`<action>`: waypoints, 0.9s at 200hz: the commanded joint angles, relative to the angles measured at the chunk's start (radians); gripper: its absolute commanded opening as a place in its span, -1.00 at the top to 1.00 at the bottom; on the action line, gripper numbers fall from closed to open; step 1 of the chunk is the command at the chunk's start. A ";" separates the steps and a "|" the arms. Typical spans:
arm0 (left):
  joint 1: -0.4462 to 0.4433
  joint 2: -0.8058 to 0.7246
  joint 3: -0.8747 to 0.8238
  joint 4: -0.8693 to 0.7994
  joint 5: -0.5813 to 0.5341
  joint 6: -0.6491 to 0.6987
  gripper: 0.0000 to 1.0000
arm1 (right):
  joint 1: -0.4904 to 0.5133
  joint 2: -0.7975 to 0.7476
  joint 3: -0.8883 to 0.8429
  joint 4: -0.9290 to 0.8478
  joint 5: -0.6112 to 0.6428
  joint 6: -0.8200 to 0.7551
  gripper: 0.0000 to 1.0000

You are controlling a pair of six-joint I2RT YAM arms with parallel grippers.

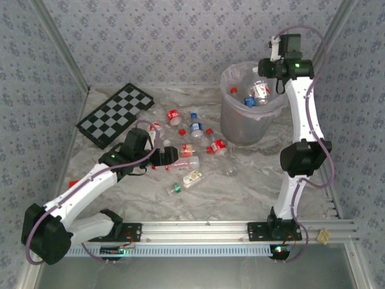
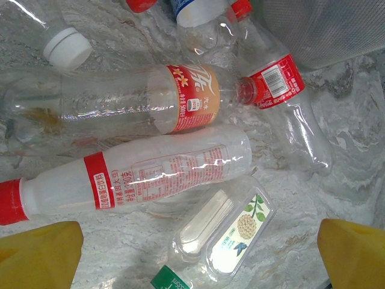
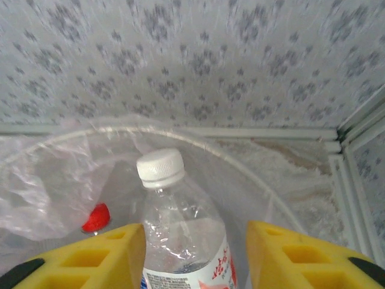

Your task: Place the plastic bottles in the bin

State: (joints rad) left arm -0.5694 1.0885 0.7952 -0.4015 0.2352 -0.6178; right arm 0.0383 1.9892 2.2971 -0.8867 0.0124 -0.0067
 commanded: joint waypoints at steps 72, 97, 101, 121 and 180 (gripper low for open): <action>0.004 0.009 0.006 -0.011 -0.029 0.004 -1.00 | 0.003 -0.208 -0.501 0.143 0.046 0.037 0.20; 0.003 0.033 0.022 -0.003 -0.022 -0.001 -1.00 | 0.005 -0.228 -0.402 0.092 0.038 0.037 0.08; 0.002 0.036 0.023 -0.002 -0.022 -0.004 -1.00 | 0.007 -0.235 -0.386 0.085 0.036 0.040 0.05; 0.003 0.035 0.022 -0.006 -0.046 -0.021 -1.00 | 0.007 -0.270 -0.325 0.060 0.017 0.054 -0.10; 0.056 0.078 0.090 -0.049 -0.218 -0.120 -0.98 | 0.005 -0.436 -0.390 0.014 -0.175 0.122 -0.63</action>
State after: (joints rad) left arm -0.5426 1.1339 0.8009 -0.4290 0.1047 -0.6842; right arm 0.0471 1.6249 1.9579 -0.8108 -0.0521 0.0727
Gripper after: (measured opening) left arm 0.993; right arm 0.765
